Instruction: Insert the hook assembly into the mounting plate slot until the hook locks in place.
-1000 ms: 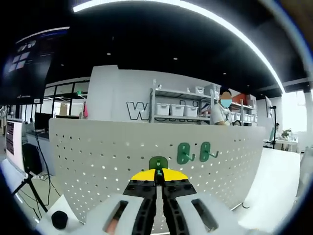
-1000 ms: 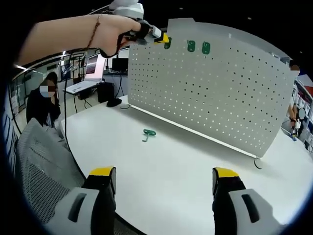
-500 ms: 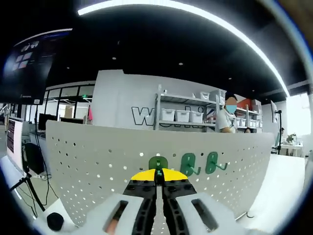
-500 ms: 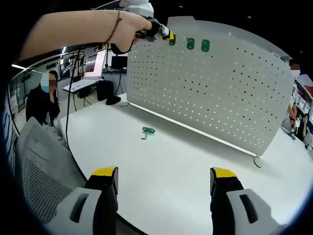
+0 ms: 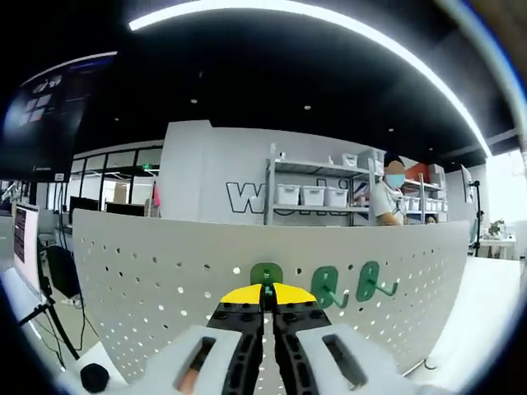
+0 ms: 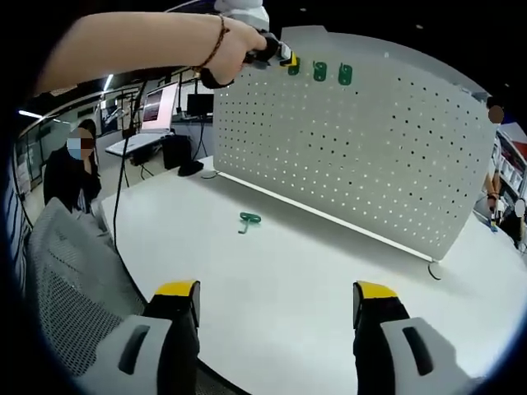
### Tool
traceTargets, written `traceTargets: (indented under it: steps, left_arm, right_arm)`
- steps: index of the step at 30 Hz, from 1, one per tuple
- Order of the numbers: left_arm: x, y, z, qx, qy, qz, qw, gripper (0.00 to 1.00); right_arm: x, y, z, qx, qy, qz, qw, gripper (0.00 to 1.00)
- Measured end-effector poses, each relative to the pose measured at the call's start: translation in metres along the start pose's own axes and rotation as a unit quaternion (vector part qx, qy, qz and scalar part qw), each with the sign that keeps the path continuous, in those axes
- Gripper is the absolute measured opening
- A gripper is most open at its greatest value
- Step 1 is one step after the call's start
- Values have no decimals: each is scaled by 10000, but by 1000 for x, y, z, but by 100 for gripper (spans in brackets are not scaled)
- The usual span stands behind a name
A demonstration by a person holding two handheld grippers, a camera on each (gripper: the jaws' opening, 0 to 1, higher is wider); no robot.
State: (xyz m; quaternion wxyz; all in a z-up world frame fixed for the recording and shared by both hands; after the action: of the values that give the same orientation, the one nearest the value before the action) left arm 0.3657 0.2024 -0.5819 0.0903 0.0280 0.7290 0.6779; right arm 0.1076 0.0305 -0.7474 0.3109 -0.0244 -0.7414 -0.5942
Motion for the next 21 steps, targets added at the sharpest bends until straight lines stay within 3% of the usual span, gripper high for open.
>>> traceTargets:
  steps: [21]
  left_arm:
    - [-7, -4, -1, -88, 103, -1, 9999, 2]
  right_arm:
    - [-1, 0, 1, -45, 96, 16, 9999, 71]
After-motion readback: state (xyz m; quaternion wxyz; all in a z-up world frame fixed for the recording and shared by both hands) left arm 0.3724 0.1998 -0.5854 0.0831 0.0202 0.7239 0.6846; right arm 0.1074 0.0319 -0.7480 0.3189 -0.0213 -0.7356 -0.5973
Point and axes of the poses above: the point that each gripper's makers call its tool centre point, and the gripper's own axes: x roughly backward along the fingers, z roughly to its left, y roughly out of its top, the point moved 10 cm from there along x, roughly backward along the fingers, and after that the axes turned 1 degree about -z, right-handed, at the moved point
